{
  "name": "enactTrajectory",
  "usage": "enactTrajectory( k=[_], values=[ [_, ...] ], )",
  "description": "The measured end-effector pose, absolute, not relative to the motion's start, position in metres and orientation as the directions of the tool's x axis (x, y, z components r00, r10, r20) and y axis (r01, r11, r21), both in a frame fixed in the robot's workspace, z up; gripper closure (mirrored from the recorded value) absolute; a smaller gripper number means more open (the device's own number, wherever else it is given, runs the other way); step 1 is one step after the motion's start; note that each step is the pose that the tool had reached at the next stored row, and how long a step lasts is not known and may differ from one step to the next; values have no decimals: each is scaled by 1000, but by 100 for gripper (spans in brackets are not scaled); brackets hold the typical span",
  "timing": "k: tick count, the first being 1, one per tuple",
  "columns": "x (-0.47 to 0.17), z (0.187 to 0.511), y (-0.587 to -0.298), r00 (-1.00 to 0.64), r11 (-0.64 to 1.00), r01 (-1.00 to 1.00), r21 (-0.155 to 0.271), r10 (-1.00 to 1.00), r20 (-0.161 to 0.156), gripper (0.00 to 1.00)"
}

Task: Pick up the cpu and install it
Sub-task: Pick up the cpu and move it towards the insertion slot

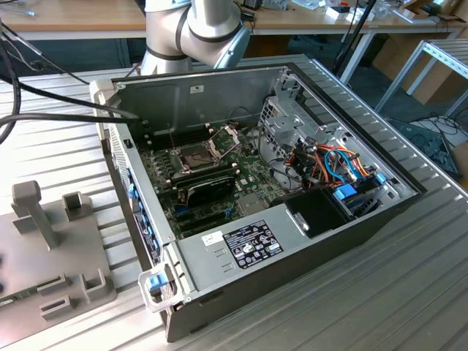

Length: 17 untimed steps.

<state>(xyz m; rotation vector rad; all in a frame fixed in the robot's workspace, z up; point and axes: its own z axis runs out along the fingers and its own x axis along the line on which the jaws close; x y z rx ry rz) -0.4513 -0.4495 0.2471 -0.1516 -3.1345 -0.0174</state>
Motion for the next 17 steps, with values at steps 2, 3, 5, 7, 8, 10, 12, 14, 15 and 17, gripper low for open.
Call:
enactTrajectory(
  k=[2,3,5,7,8,10,12,14,15,17],
  values=[
    [-451,242,-451,-995,994,105,11,104,4,40],
    [-450,238,-451,-994,994,110,11,110,4,40],
    [-450,234,-452,-993,993,116,11,116,4,40],
    [-449,231,-452,-993,992,122,11,122,4,40],
    [-449,229,-453,-992,992,125,11,125,5,40],
    [-448,227,-453,-992,992,128,11,128,6,40],
    [-448,227,-453,-992,992,128,11,128,6,40],
    [-448,226,-453,-992,992,128,11,128,6,40],
    [-448,226,-453,-992,992,128,11,128,6,40],
    [-448,226,-453,-992,992,128,11,128,6,40]
  ],
)
